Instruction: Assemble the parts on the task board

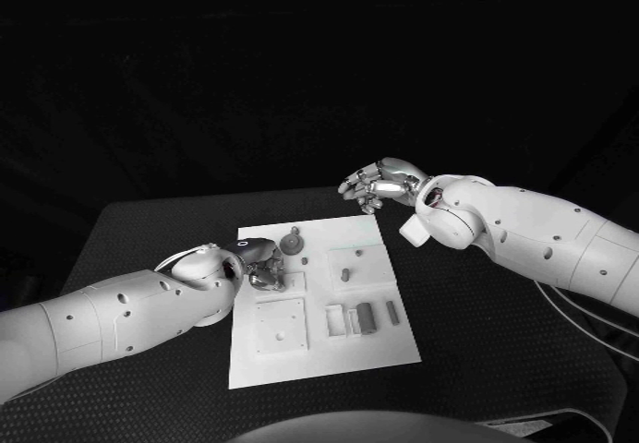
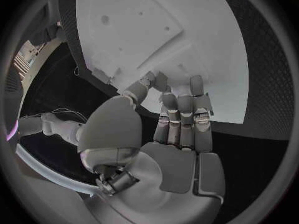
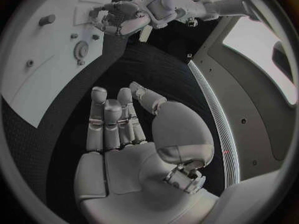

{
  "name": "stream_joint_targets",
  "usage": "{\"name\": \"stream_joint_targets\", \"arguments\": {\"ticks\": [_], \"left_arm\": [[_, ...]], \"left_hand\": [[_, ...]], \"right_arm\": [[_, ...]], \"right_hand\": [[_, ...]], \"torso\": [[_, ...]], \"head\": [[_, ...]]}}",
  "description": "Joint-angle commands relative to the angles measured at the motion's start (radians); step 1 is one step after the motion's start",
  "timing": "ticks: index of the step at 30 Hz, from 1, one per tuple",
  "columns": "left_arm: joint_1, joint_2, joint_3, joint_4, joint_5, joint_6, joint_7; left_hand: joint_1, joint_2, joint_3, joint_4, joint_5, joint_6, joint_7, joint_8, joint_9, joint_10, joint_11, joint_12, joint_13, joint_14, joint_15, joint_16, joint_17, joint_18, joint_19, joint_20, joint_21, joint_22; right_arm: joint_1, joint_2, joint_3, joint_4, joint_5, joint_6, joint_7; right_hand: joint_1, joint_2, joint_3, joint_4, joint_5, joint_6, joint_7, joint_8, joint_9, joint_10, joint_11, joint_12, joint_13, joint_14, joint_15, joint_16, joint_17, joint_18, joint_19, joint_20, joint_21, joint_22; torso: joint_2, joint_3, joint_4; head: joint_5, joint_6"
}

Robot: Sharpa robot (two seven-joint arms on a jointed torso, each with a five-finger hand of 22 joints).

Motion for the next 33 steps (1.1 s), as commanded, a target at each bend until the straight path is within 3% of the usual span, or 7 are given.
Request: {"name": "stream_joint_targets", "arguments": {"ticks": [1,13,33], "left_arm": [[-0.004,0.003,-0.002,-0.004,-0.008,0.004,-0.008],[-0.005,0.004,-0.002,-0.004,0.003,0.013,0.001],[-0.005,0.000,-0.002,-0.001,0.016,-0.040,0.020]], "left_hand": [[-0.002,-0.012,-0.007,0.000,-0.005,0.016,0.026,0.002,0.009,0.004,-0.004,-0.007,0.000,-0.001,-0.005,-0.006,-0.001,-0.015,0.006,0.001,-0.007,0.013],[0.004,-0.029,-0.008,0.002,-0.006,-0.055,0.051,-0.037,0.005,0.001,0.019,-0.009,0.003,-0.004,0.009,-0.007,-0.001,-0.015,0.003,0.002,-0.007,0.011],[0.011,-0.040,-0.006,0.002,-0.006,-0.098,0.069,-0.069,-0.008,0.000,0.036,-0.005,0.007,-0.003,0.025,-0.007,0.001,-0.015,0.003,0.003,-0.006,0.011]], "right_arm": [[-0.001,0.000,0.000,0.001,0.001,0.012,0.011],[-0.001,-0.001,0.000,0.001,0.001,0.012,0.012],[-0.001,0.000,0.000,0.000,0.001,0.013,0.011]], "right_hand": [[-0.010,-0.002,-0.003,0.000,0.004,0.002,0.008,-0.004,-0.001,0.002,-0.002,0.003,-0.001,-0.002,-0.006,-0.004,-0.002,0.018,0.007,0.000,-0.007,0.011],[-0.010,-0.003,-0.003,0.000,0.004,0.002,0.008,-0.004,-0.001,0.002,-0.002,0.003,-0.001,-0.002,-0.006,-0.004,-0.002,0.018,0.007,0.000,-0.007,0.011],[-0.011,-0.003,-0.003,0.000,0.004,0.001,0.008,-0.005,-0.001,0.001,-0.002,0.003,-0.002,-0.002,-0.006,-0.004,-0.002,0.018,0.007,0.000,-0.007,0.011]], "torso": [[0.000,0.0001,-0.0004],[0.000,0.0003,-0.0003],[0.000,0.0001,-0.0001]], "head": [[0.000,0.001],[-0.001,0.000],[0.000,0.000]]}}
